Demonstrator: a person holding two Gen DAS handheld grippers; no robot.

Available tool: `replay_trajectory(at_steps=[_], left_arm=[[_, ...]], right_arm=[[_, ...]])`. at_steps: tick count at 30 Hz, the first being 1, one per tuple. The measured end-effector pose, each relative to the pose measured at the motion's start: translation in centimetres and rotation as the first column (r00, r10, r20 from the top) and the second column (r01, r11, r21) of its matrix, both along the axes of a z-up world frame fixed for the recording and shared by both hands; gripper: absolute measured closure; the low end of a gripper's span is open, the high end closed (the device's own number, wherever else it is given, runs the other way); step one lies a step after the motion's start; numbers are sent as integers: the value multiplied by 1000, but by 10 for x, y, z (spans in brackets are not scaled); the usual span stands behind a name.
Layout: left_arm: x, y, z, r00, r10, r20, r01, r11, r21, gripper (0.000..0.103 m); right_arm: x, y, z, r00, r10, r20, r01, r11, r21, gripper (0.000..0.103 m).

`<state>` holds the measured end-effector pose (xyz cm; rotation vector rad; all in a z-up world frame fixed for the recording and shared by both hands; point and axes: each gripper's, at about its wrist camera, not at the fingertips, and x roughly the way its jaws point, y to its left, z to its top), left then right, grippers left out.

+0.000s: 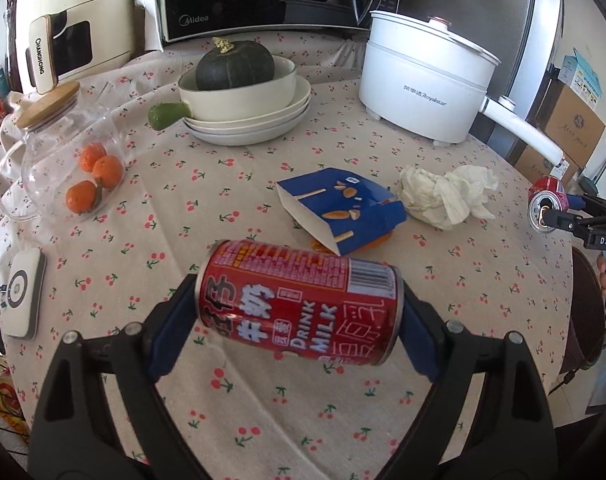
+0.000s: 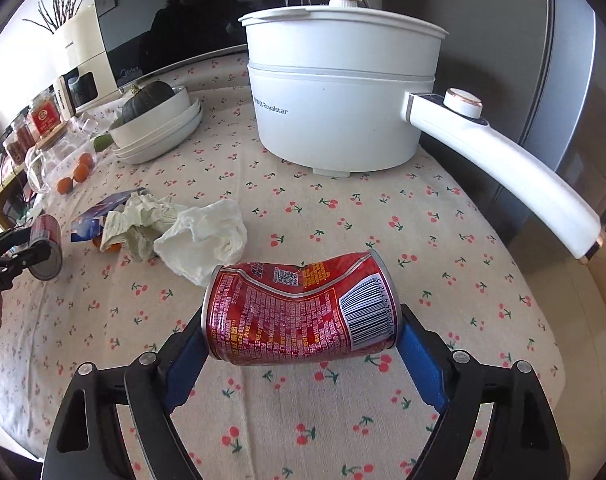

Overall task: Collect trash
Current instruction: 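Carry both red cans over the brown bin and open both grippers to drop them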

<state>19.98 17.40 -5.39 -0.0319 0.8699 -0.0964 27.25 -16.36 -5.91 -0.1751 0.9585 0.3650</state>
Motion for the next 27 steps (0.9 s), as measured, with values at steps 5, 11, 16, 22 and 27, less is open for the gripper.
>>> replay_trajectory(at_steps=[5, 11, 16, 22, 27], left_arm=[[-23, -23, 24, 999, -42, 18, 41, 999, 21, 13], [-54, -55, 50, 994, -94, 49, 93, 995, 19, 13], [-79, -85, 58, 990, -129, 58, 129, 992, -1, 13], [-100, -126, 61, 980, -190, 59, 191, 981, -15, 13], [-110, -159, 59, 968, -242, 62, 243, 970, -24, 13]], right_arm=[[-27, -11, 22, 1000, -18, 9, 18, 1000, -1, 15], [-62, -27, 47, 999, -40, 25, 40, 999, -2, 15], [-92, -42, 64, 998, -61, 33, 61, 998, 8, 15], [-126, -58, 68, 996, -87, 18, 87, 996, 5, 14], [-146, -78, 61, 992, -124, -6, 124, 992, 24, 15]])
